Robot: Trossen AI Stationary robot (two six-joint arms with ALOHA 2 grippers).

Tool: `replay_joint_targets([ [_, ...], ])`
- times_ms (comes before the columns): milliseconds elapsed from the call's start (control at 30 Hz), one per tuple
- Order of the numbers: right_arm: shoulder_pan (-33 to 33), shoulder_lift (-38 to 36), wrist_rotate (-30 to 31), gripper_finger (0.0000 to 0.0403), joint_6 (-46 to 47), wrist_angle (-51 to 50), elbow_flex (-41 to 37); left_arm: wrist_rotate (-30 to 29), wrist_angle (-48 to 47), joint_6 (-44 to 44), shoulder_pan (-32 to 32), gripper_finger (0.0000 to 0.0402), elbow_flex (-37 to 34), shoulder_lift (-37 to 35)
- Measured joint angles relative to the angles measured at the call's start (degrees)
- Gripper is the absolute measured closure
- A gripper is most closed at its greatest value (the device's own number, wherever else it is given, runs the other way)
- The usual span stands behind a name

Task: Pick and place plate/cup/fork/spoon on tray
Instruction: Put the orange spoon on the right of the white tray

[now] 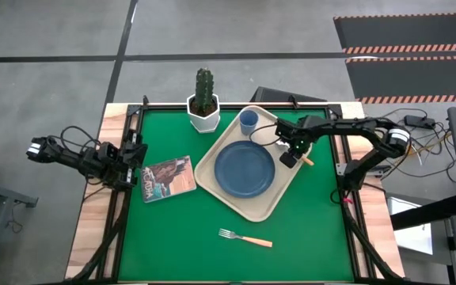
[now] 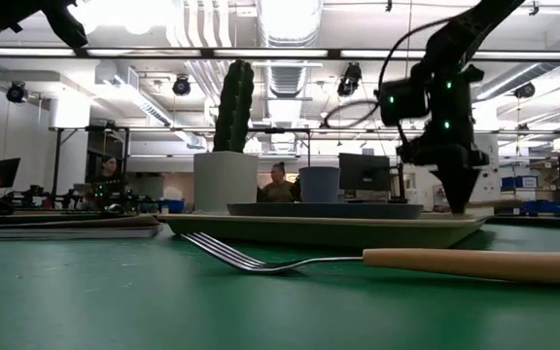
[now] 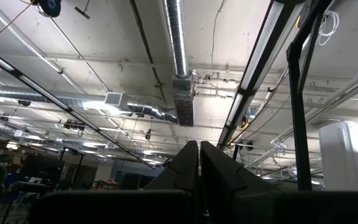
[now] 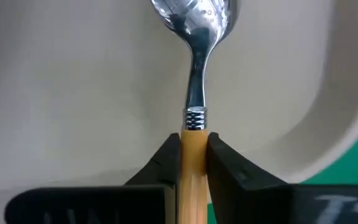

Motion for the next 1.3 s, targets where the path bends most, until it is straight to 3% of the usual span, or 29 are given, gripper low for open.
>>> replay_joint_targets([
  [167, 2.7, -8.0, -1.4, 0.0368, 3.7, -2.3, 2.1, 0.0, 0.0, 0.0, 0.0, 0.0402, 0.0, 0.1],
  [300, 8.7, -17.1, -2.6, 0.0368, 9.1, 1.5, 1.6, 0.0, 0.0, 0.0, 0.0, 0.0402, 0.0, 0.2],
  [467, 19.2, -24.9, -7.8, 0.0368, 14.2, 23.3, -4.2, 0.0, 0.0, 0.0, 0.0, 0.0402, 0.1, 2.6],
  [567, 24.8, -26.0, -11.5, 0.0368, 15.7, 40.8, -8.9, 3.5, -0.1, 0.0, 0.0, 0.0402, 1.5, 6.0],
  [700, 30.7, -23.6, -13.6, 0.0368, 15.3, 63.0, -14.5, 10.7, 0.0, -0.2, 0.0, 0.0402, 5.6, 12.8],
  [833, 34.5, -18.9, -14.7, 0.0368, 12.5, 78.7, -17.2, 14.0, 0.0, -0.1, 0.0, 0.0402, 10.3, 21.6],
  [1167, 38.3, -4.3, -20.4, 0.0368, 8.6, 101.5, -15.3, 14.2, -0.2, 3.2, 0.0, 0.04, 21.6, 42.4],
  [1300, 38.7, 0.7, -23.2, 0.0368, 8.4, 107.1, -13.7, 15.6, 0.0, 4.2, 0.0, 0.0371, 23.8, 46.4],
])
